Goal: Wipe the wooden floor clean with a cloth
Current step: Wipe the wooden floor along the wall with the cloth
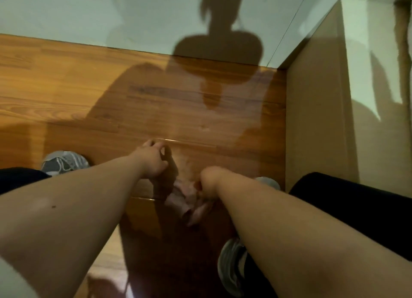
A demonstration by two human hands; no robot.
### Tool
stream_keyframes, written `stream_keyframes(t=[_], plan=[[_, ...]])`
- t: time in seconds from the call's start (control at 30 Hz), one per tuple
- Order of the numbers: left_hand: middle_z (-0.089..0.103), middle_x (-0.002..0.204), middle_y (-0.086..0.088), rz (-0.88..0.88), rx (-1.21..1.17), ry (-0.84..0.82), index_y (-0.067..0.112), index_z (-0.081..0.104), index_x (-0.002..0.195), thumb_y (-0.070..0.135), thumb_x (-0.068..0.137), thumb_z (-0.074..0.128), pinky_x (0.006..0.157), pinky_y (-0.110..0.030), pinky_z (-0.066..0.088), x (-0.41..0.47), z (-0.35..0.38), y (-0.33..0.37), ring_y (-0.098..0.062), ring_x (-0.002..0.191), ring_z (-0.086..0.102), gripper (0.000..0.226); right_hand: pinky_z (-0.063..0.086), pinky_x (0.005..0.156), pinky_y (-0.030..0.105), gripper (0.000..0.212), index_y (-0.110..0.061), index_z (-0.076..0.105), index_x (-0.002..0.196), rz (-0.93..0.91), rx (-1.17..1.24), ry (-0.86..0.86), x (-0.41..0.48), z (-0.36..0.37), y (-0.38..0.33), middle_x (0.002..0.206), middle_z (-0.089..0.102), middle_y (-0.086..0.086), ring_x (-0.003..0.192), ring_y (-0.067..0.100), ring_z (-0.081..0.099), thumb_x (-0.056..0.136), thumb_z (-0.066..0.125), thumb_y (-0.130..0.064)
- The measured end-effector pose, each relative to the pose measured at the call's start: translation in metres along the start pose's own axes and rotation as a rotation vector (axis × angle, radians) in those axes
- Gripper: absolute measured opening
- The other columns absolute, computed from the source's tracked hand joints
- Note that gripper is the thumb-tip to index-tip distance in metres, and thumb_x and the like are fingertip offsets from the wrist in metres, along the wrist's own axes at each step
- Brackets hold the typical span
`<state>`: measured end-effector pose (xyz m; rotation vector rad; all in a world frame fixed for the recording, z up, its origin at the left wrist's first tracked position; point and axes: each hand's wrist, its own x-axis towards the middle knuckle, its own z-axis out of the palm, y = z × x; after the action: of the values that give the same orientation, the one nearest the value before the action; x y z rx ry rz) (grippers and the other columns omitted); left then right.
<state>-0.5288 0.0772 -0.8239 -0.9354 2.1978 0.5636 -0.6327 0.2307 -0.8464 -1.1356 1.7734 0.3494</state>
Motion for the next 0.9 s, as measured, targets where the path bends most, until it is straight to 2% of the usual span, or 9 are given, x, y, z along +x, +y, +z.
stream_keyframes(t=[0.1, 0.23, 0.3, 0.4, 0.53, 0.6, 0.7, 0.8, 0.9], plan=[[0.017, 0.157, -0.014, -0.012, -0.022, 0.014, 0.022, 0.025, 0.150, 0.031, 0.092, 0.055, 0.111, -0.036, 0.028, 0.001, 0.000, -0.006, -0.033, 0.140, 0.027, 0.066, 0.046, 0.092, 0.038, 0.035, -0.008, 0.060, 0.125, 0.072, 0.052, 0.038, -0.002, 0.008, -0.002, 0.132, 0.056, 0.014, 0.120, 0.033, 0.055, 0.092, 0.054, -0.016], [0.026, 0.154, -0.010, -0.005, 0.020, 0.069, 0.024, 0.027, 0.149, 0.031, 0.091, 0.054, 0.108, -0.040, 0.034, -0.007, 0.015, -0.018, -0.034, 0.134, 0.036, 0.064, 0.045, 0.079, 0.031, 0.031, -0.008, 0.062, 0.122, 0.334, 0.154, 0.165, -0.021, -0.019, 0.046, 0.126, 0.061, 0.011, 0.114, 0.027, 0.059, 0.095, 0.052, -0.022], [0.017, 0.158, -0.004, 0.138, 0.072, 0.096, 0.029, 0.023, 0.149, 0.031, 0.091, 0.052, 0.107, -0.041, 0.034, -0.019, 0.038, -0.011, -0.031, 0.136, 0.033, 0.065, 0.048, 0.075, 0.031, 0.032, -0.008, 0.061, 0.125, 0.356, 0.310, 0.072, -0.025, -0.036, 0.060, 0.127, 0.060, 0.011, 0.109, 0.027, 0.061, 0.097, 0.050, -0.021], [-0.001, 0.161, 0.004, 0.313, 0.026, 0.111, 0.031, 0.006, 0.153, 0.038, 0.093, 0.046, 0.112, -0.036, 0.026, -0.030, 0.077, 0.008, -0.025, 0.143, 0.020, 0.073, 0.055, 0.066, 0.028, 0.031, -0.008, 0.063, 0.122, 0.254, 0.804, -0.082, -0.018, -0.047, 0.052, 0.121, 0.060, 0.010, 0.083, 0.016, 0.061, 0.095, 0.048, -0.007], [-0.010, 0.160, 0.001, 0.260, -0.081, 0.186, 0.017, -0.007, 0.153, 0.043, 0.094, 0.040, 0.119, -0.040, 0.009, -0.038, 0.120, 0.043, -0.020, 0.147, -0.008, 0.079, 0.051, 0.083, 0.026, 0.036, -0.021, 0.068, 0.109, 0.135, 0.908, -0.297, -0.005, -0.044, 0.031, 0.122, 0.062, 0.000, 0.111, 0.014, 0.060, 0.094, 0.042, -0.001], [-0.011, 0.159, 0.000, 0.265, -0.057, 0.236, 0.014, -0.008, 0.152, 0.041, 0.093, 0.040, 0.118, -0.039, 0.001, -0.045, 0.135, 0.055, -0.019, 0.147, -0.010, 0.080, 0.054, 0.065, 0.022, 0.028, -0.020, 0.068, 0.094, 0.184, 0.898, -0.184, 0.000, -0.044, 0.035, 0.097, 0.067, 0.001, 0.087, 0.012, 0.065, 0.094, 0.045, -0.004], [0.020, 0.158, -0.002, 0.422, 0.038, 0.260, 0.020, -0.001, 0.153, 0.029, 0.093, 0.042, 0.109, -0.043, 0.023, -0.054, 0.142, 0.067, -0.022, 0.143, 0.020, 0.074, 0.047, 0.045, 0.020, 0.025, -0.017, 0.061, 0.081, 0.307, 0.994, 0.154, 0.008, -0.047, 0.060, 0.079, 0.061, 0.004, 0.061, 0.013, 0.054, 0.097, 0.044, -0.010], [0.041, 0.144, -0.004, 0.733, 0.345, 0.095, 0.023, 0.021, 0.150, 0.027, 0.098, 0.037, 0.096, -0.044, 0.034, -0.062, 0.148, 0.070, -0.028, 0.127, 0.040, 0.055, 0.046, 0.052, 0.027, 0.019, -0.013, 0.054, 0.100, 0.376, 0.978, 0.219, 0.013, -0.053, 0.069, 0.084, 0.058, 0.008, 0.061, 0.018, 0.050, 0.101, 0.035, -0.015], [0.041, 0.141, -0.011, 0.876, 0.556, -0.076, 0.017, 0.039, 0.141, 0.030, 0.098, 0.039, 0.106, -0.055, 0.027, -0.067, 0.153, 0.053, -0.039, 0.126, 0.038, 0.044, 0.049, 0.063, 0.032, 0.027, -0.012, 0.052, 0.121, 0.312, 0.876, 0.262, 0.018, -0.061, 0.063, 0.104, 0.061, 0.014, 0.077, 0.027, 0.057, 0.098, 0.037, -0.015]])
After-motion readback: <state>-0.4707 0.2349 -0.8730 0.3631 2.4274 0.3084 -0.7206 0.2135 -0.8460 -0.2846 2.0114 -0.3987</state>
